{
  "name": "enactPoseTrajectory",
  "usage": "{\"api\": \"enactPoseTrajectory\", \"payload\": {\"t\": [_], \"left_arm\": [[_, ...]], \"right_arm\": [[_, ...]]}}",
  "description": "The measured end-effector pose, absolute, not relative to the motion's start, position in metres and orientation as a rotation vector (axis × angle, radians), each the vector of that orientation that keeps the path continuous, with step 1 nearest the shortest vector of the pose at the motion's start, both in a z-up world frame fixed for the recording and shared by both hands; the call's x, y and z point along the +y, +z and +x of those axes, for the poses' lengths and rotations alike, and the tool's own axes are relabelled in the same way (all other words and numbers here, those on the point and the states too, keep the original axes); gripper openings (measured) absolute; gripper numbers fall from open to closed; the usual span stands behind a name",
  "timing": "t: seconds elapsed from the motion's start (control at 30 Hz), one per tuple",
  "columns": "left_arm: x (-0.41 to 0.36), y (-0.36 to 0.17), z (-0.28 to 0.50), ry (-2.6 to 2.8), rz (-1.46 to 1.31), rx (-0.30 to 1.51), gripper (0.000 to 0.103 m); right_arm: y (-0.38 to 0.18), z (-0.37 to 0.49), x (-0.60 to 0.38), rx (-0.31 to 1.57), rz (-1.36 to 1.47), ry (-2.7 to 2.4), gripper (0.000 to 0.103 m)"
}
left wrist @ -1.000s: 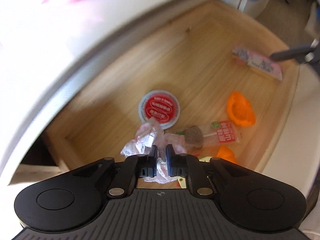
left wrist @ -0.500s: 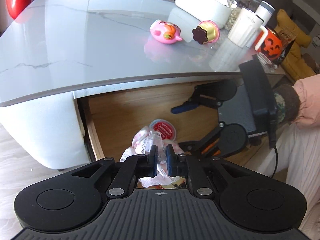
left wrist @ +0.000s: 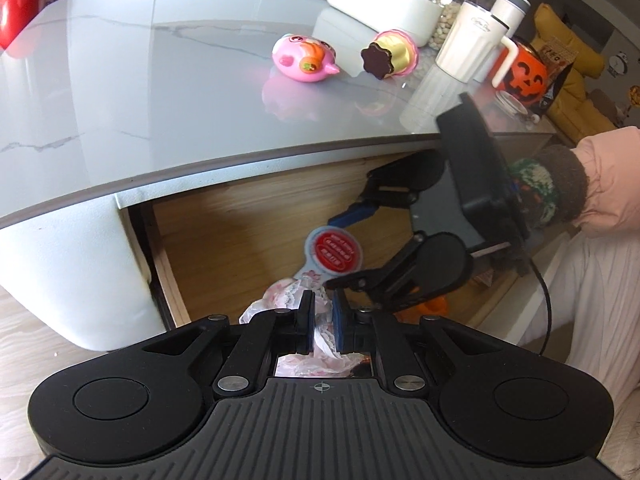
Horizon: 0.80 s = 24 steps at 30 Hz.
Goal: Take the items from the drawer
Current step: 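Grasp the clear plastic bag with the left tool while the right tool grasps the red-lidded tub, then set the plastic bag on the counter with the left tool while the right tool sets the red tub there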
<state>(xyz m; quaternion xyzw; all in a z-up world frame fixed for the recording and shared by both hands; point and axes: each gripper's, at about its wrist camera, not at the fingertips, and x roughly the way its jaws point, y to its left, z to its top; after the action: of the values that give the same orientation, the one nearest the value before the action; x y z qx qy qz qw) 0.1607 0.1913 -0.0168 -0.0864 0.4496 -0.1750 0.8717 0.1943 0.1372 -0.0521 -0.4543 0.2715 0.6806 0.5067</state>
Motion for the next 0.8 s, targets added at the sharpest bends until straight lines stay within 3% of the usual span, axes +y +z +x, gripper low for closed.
{"api": "enactPoseTrajectory", "payload": {"t": [0.17, 0.37, 0.5, 0.67, 0.8], "left_arm": [[0.19, 0.017, 0.155, -0.381, -0.211, 0.817, 0.011], [0.184, 0.075, 0.181, -0.283, -0.291, 0.577, 0.011], [0.189, 0.068, 0.221, -0.092, -0.347, 0.453, 0.016], [0.202, 0.032, 0.253, 0.032, -0.378, 0.553, 0.018], [0.225, 0.048, 0.235, 0.042, -0.487, 0.397, 0.019]], "right_arm": [[-0.008, 0.195, 0.091, 0.522, -1.167, 1.593, 0.061], [0.05, 0.216, 0.021, 0.502, -1.025, 1.49, 0.061], [0.064, 0.214, -0.016, 0.518, -0.935, 1.396, 0.061], [0.072, 0.227, -0.026, 0.531, -0.898, 1.31, 0.061], [0.087, 0.227, -0.032, 0.507, -0.859, 1.275, 0.061]]}}
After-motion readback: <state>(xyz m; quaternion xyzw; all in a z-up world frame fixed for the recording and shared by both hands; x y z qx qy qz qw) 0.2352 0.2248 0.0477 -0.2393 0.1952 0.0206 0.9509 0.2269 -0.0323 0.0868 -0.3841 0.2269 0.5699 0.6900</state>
